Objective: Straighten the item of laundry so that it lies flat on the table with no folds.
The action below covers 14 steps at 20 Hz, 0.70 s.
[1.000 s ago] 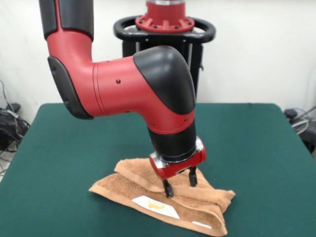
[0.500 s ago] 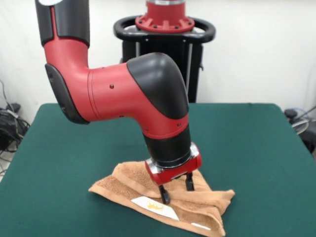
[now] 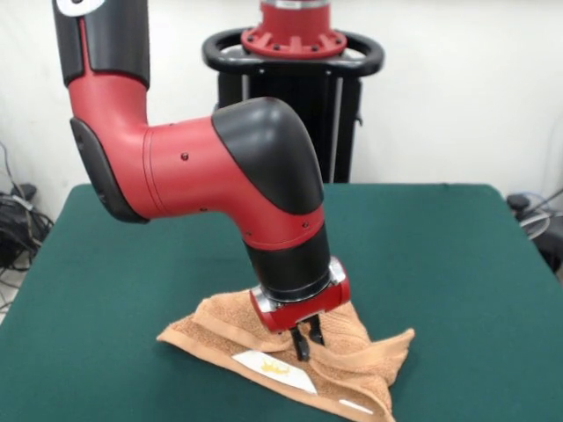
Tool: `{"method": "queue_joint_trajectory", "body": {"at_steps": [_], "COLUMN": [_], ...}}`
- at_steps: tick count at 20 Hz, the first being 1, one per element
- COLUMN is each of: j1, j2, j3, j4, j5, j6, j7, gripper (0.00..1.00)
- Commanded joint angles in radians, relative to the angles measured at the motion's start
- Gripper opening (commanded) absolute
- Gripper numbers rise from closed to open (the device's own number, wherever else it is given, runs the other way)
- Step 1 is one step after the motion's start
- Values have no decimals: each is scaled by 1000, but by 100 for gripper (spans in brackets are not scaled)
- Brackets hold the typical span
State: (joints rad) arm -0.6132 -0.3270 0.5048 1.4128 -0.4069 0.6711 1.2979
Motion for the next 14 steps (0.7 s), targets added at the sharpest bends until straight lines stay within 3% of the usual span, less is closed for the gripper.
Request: {"method": "queue_joint_trajectory", "body": {"at_steps": [1,14], "j1": [4,114], "j2": [42,-107], "j3": [12,-100], "j4": [53,192], "j5": [-88,-10], "j6": [-84,-71], "j7": [-47,217], "gripper": [0,0]}}
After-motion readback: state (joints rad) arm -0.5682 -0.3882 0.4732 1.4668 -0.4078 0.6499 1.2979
